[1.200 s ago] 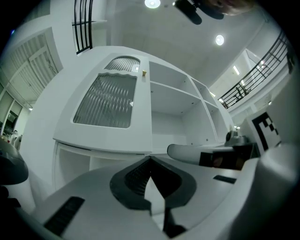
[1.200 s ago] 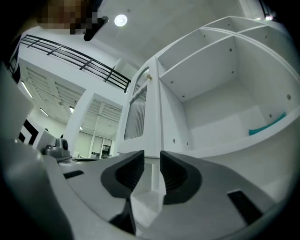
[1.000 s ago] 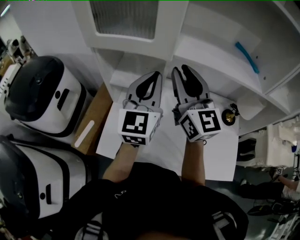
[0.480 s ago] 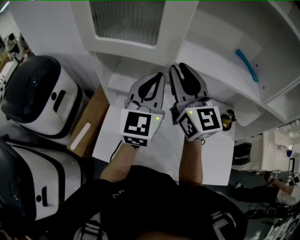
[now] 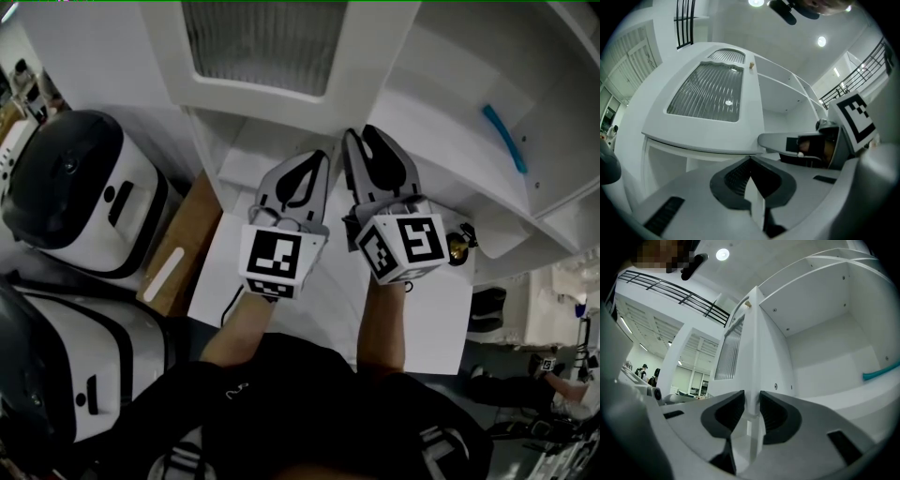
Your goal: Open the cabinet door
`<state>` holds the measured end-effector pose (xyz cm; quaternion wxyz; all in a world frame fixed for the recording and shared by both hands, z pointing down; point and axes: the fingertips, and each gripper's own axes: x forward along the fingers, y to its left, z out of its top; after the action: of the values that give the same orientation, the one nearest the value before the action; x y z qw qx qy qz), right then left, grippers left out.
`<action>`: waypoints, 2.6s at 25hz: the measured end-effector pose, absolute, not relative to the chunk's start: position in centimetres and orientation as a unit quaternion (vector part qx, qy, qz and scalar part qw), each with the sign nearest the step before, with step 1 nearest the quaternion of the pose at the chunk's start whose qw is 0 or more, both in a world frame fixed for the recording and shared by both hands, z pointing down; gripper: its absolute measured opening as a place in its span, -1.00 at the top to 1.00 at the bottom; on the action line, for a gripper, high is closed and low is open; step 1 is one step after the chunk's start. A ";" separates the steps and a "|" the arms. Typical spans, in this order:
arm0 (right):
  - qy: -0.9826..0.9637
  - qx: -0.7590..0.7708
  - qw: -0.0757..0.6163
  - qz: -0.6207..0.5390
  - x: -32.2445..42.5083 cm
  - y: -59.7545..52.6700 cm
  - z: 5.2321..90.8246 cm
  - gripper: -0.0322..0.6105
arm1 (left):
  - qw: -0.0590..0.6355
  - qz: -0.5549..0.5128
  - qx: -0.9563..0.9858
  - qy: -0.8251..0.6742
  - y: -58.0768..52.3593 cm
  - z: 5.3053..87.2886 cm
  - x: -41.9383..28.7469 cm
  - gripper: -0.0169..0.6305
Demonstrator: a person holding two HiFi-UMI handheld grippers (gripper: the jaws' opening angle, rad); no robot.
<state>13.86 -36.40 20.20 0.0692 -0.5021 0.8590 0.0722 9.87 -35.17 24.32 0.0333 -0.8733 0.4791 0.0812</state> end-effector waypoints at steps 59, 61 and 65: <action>0.930 -0.320 0.179 0.013 6.5 -22.1 19.9 0.67 | -0.012 0.089 -0.796 0.598 -23.3 28.4 -2.2 0.91; 0.930 -0.320 0.182 0.011 6.1 -21.7 19.9 0.67 | -0.013 0.088 -0.797 0.597 -23.1 28.4 -2.6 0.91; 0.933 -0.307 0.187 0.011 4.6 -20.6 19.9 0.67 | -0.013 0.089 -0.799 0.594 -22.7 28.5 -3.5 0.91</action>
<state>4.61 -20.55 19.92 0.1872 -0.3074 0.9329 0.0108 -3.49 -22.67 28.53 -0.0133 -0.7995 0.5940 0.0887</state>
